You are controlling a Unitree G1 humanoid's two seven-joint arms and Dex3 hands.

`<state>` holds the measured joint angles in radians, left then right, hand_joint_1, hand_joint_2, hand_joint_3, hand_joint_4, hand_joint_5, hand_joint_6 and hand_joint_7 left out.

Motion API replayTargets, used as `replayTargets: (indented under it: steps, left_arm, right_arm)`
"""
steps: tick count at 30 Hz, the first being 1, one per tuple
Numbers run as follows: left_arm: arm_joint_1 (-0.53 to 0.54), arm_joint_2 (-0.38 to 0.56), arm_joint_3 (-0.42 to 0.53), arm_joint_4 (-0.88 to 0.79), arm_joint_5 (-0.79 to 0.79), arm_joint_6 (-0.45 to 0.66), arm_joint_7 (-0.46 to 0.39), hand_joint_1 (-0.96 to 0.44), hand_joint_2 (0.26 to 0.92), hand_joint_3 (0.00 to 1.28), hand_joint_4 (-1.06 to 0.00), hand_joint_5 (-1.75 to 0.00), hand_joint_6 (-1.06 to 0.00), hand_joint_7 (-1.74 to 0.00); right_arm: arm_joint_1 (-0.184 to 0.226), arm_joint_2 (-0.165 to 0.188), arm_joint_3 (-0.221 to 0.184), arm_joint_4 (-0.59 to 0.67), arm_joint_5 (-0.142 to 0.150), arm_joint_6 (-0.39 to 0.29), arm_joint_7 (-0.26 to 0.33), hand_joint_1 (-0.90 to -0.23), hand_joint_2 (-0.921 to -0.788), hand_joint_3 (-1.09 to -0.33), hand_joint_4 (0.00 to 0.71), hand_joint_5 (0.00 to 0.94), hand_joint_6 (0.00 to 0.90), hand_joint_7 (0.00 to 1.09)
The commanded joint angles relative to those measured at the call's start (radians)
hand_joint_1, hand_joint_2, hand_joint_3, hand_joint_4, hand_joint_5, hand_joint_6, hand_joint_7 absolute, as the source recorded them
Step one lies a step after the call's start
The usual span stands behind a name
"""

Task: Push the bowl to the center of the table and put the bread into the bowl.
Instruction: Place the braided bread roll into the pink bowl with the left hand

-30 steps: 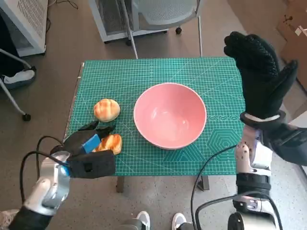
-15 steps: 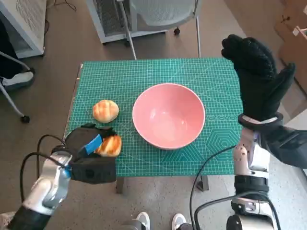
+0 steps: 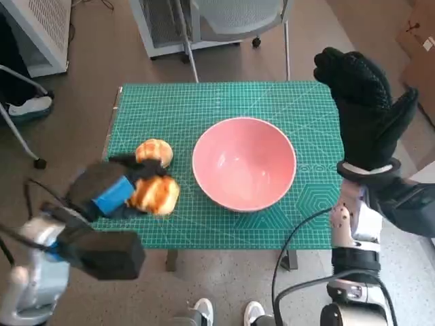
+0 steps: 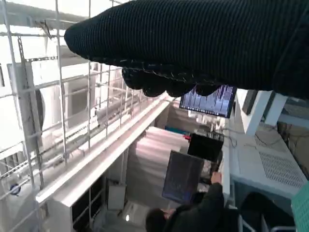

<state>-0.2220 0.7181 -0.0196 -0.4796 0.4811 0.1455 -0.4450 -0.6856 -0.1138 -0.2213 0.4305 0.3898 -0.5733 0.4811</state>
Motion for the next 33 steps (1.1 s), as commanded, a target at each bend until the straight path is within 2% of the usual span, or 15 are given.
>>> replayTargets:
  steps: [1,9,16,22,33]
  left_arm:
    - [-0.099,-0.028,0.003,-0.031,-0.008,-0.024,0.016,0.0,0.908,0.01,-0.8,-1.06,-0.71,-1.07]
    - [-0.286,-0.124,-0.101,0.077,0.042,-0.086,0.069,0.0,0.9,0.0,-0.82,-1.01,-0.73,-1.06]
    - [-0.427,-0.26,-0.251,0.276,0.093,-0.14,0.105,0.0,0.915,0.01,-0.77,-1.04,-0.7,-1.12]
    - [-0.509,-0.341,-0.336,0.478,0.118,-0.187,0.113,0.0,0.92,0.02,-0.76,-1.07,-0.66,-1.15]
    - [-0.598,-0.412,-0.403,0.802,0.137,-0.283,0.158,0.0,0.92,0.04,-0.74,-1.14,-0.64,-1.12]
  right_arm:
    - [0.015,0.003,-0.002,0.015,0.003,0.008,-0.003,-0.489,-0.921,-0.548,0.37,0.006,0.428,0.01]
    - [0.012,0.003,-0.004,0.024,0.005,0.007,0.001,-0.489,-0.921,-0.544,0.373,0.005,0.429,0.01]
    - [0.025,0.0,-0.005,0.006,0.005,0.01,0.001,-0.495,-0.921,-0.542,0.375,0.004,0.433,0.01]
    - [0.046,-0.007,-0.007,-0.026,0.003,0.016,-0.004,-0.493,-0.921,-0.544,0.375,0.004,0.435,0.01]
    - [0.087,-0.024,-0.018,-0.078,-0.005,0.019,-0.015,-0.49,-0.921,-0.553,0.373,0.001,0.433,0.01]
